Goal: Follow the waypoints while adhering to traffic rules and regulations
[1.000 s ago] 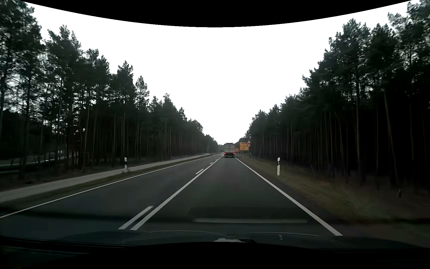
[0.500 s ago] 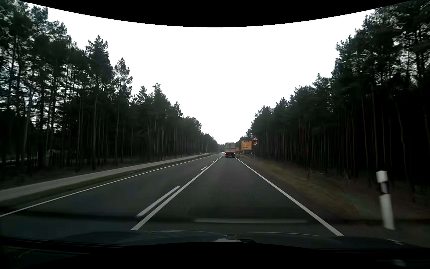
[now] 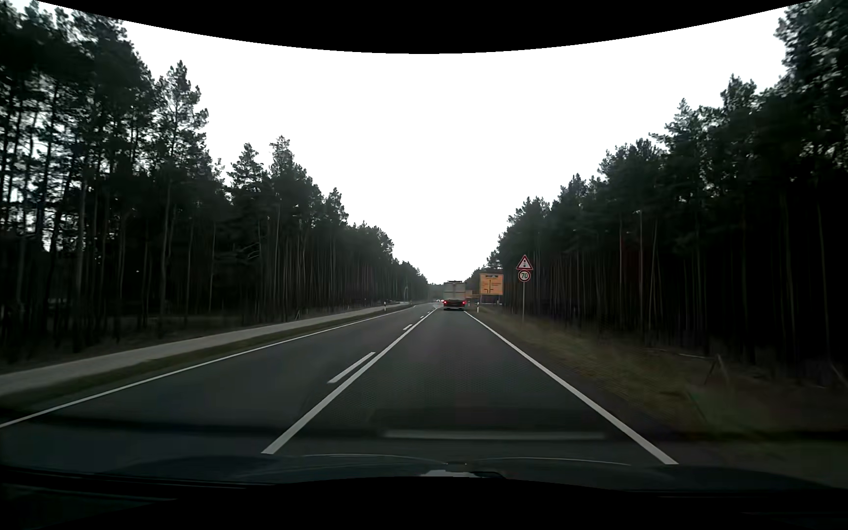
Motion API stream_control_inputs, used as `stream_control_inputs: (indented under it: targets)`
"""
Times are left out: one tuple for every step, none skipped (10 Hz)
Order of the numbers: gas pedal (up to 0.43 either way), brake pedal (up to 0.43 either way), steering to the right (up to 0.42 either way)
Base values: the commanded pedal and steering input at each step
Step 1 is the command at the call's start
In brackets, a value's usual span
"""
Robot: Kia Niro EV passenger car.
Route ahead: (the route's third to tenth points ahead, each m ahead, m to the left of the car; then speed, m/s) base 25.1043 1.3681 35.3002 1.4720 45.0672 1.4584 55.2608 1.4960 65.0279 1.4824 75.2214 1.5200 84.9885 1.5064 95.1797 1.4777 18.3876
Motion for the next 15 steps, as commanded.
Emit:
stream_control_inputs:
  targets:
    - [0.130, 0.000, 0.003]
    - [0.059, 0.000, 0.003]
    - [0.008, 0.000, 0.002]
    - [0.000, 0.000, 0.000]
    - [0.000, 0.000, 0.000]
    - [0.000, 0.000, 0.000]
    - [0.000, 0.000, 0.000]
    - [0.000, 0.000, 0.000]
    - [0.000, 0.000, 0.000]
    - [0.000, 0.000, 0.000]
    - [0.000, 0.000, 0.000]
    - [0.000, 0.006, 0.000]
    - [0.000, 0.006, 0.000]
    - [0.000, 0.000, 0.001]
    - [0.000, 0.000, 0.002]
